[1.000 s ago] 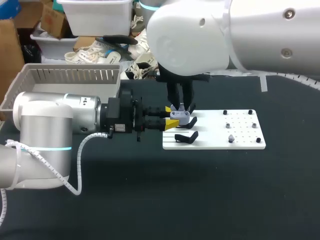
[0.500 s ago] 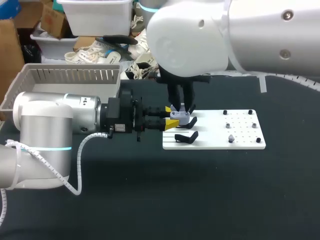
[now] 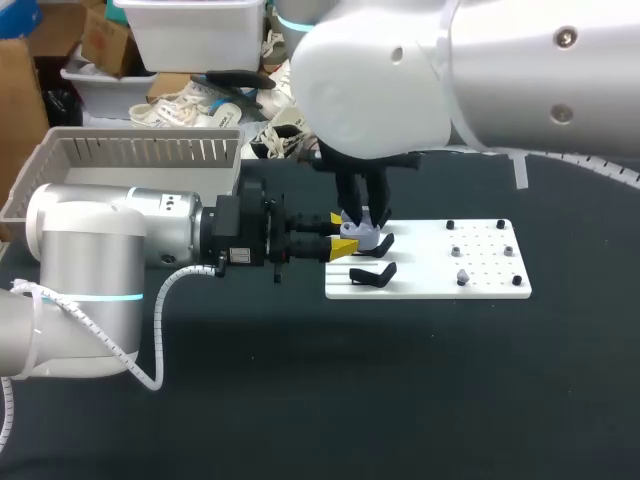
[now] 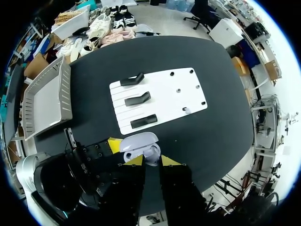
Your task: Pick up each earbud case from the left stands, insert the matching earbuds, close the lid, and place the case in the box.
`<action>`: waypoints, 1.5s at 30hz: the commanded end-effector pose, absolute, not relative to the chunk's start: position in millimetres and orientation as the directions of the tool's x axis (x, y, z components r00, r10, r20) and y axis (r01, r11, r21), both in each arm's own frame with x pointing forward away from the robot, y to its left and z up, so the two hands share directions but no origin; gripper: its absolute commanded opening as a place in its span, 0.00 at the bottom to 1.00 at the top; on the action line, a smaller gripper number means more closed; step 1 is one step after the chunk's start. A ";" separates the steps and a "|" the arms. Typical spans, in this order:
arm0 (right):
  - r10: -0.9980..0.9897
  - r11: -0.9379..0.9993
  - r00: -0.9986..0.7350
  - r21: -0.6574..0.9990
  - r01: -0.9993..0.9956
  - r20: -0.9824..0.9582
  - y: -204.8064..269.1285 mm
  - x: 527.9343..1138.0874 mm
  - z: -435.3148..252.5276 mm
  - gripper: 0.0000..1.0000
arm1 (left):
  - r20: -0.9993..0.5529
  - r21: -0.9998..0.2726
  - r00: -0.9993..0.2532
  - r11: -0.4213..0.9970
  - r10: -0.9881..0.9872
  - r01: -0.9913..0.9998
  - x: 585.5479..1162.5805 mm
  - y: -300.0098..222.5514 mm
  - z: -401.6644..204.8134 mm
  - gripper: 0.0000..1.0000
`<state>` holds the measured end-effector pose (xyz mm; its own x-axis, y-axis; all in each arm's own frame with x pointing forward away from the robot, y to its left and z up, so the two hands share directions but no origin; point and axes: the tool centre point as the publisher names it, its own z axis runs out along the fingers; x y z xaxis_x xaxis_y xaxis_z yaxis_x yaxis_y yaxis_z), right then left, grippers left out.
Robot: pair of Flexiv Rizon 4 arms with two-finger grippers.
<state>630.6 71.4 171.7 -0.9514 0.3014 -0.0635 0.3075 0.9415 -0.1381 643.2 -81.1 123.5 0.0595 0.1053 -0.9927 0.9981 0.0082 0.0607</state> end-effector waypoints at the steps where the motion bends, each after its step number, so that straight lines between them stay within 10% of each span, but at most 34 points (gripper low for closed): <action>1: 0.302 0.940 -0.952 -0.150 0.307 -0.060 74.5 633.4 170.5 0.00 | -0.993 0.062 0.061 0.010 0.103 0.998 642.7 -80.7 123.3 0.00; 11: 0.298 0.939 -0.954 -0.168 0.301 -0.043 76.0 635.0 165.2 0.00 | -0.993 0.062 0.061 0.010 0.103 0.998 642.7 -80.7 123.3 0.00; 17: 0.303 0.937 -0.953 -0.170 0.304 -0.033 75.5 635.1 163.0 0.32 | -0.993 0.062 0.061 0.010 0.103 0.998 642.7 -80.7 123.3 0.00; 32: 0.363 0.932 -0.928 0.026 0.362 -0.084 32.4 614.9 195.2 0.24 | -0.993 0.062 0.061 0.010 0.103 0.998 642.7 -80.7 123.3 0.00; 45: 0.284 0.952 -0.932 0.180 0.247 -0.226 -17.8 605.1 188.9 0.38 | -0.993 0.062 0.061 0.010 0.103 0.998 642.7 -80.7 123.3 0.00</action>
<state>621.4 12.2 192.7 -0.9525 0.2762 -0.1287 0.2794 0.9601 -0.0075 643.2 -80.9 123.6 0.0598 0.1043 -0.9927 0.9981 0.0077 0.0609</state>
